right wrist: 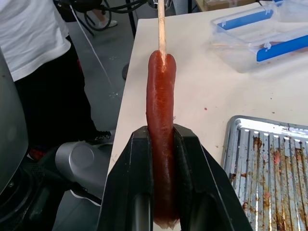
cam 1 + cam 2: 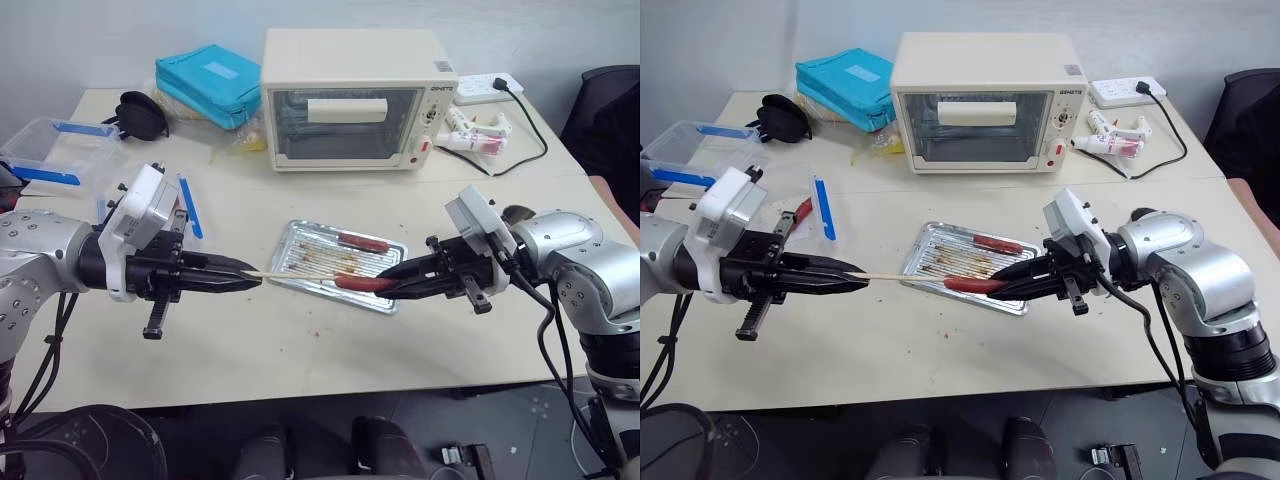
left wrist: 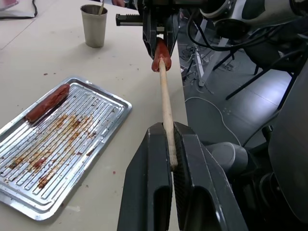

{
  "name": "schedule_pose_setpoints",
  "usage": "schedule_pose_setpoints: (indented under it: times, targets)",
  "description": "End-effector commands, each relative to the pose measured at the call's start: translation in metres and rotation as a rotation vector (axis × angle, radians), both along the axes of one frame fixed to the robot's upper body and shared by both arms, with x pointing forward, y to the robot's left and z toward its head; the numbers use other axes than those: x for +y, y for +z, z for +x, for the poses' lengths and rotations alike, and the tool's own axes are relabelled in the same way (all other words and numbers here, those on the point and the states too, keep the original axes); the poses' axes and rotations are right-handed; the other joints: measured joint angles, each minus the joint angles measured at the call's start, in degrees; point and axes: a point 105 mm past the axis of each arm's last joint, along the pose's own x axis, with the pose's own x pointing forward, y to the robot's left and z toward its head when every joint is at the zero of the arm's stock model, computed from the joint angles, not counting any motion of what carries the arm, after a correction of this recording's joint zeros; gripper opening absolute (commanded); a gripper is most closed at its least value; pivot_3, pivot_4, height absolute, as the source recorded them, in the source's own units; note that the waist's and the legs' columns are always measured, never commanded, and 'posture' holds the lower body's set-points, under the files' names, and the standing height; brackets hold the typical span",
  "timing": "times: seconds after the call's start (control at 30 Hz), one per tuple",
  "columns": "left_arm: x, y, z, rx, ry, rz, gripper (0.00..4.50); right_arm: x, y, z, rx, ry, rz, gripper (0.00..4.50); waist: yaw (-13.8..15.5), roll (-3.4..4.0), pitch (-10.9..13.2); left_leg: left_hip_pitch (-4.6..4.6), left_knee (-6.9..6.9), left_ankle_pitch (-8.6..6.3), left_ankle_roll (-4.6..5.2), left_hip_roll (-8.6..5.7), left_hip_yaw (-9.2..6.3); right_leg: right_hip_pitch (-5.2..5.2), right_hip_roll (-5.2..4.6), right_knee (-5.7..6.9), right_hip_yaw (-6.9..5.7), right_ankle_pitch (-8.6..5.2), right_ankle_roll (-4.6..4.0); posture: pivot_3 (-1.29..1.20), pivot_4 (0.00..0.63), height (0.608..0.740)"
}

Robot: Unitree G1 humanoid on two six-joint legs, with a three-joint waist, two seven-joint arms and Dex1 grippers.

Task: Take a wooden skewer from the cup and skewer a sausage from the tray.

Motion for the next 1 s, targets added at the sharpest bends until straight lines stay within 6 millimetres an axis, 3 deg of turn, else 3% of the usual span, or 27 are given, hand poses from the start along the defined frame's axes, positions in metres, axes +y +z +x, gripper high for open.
schedule_pose_setpoints:
  times: [0.03,0.87,0.9,1.0]
  targets:
    - [-0.0097,-0.0049,-0.0043,-0.001,-0.056,0.019,0.0,0.0199,0.0133,-0.0209,-0.119,0.151,0.027,0.27,0.0,0.0,0.0,0.0,0.0,0.0,0.0,0.0,0.0,0.0,0.0,0.0,0.0,0.0,0.0,0.0,0.15,0.74]
    - [-0.008,-0.0104,0.0027,-0.022,-0.018,0.018,0.0,0.0224,0.0122,-0.0161,-0.149,0.139,0.024,0.27,0.0,0.0,0.0,0.0,0.04,0.0,0.0,0.0,0.0,0.0,0.0,0.02,0.0,0.0,0.0,0.0,0.15,0.74]
    - [-0.0075,-0.0106,0.0029,-0.025,-0.013,0.017,0.0,0.022,0.0118,-0.0156,-0.148,0.136,0.021,0.97,0.0,0.0,0.0,0.0,0.04,0.0,0.0,0.0,0.0,0.0,0.0,0.02,0.0,0.0,0.0,0.0,0.15,0.74]
    - [-0.0067,-0.0113,0.0041,-0.031,0.009,0.006,0.0,0.0211,0.0103,-0.0144,-0.148,0.131,0.015,1.88,0.0,0.0,0.0,-0.01,0.06,0.0,0.0,0.02,-0.02,-0.01,0.01,0.06,0.01,0.0,0.0,0.0,0.15,0.74]
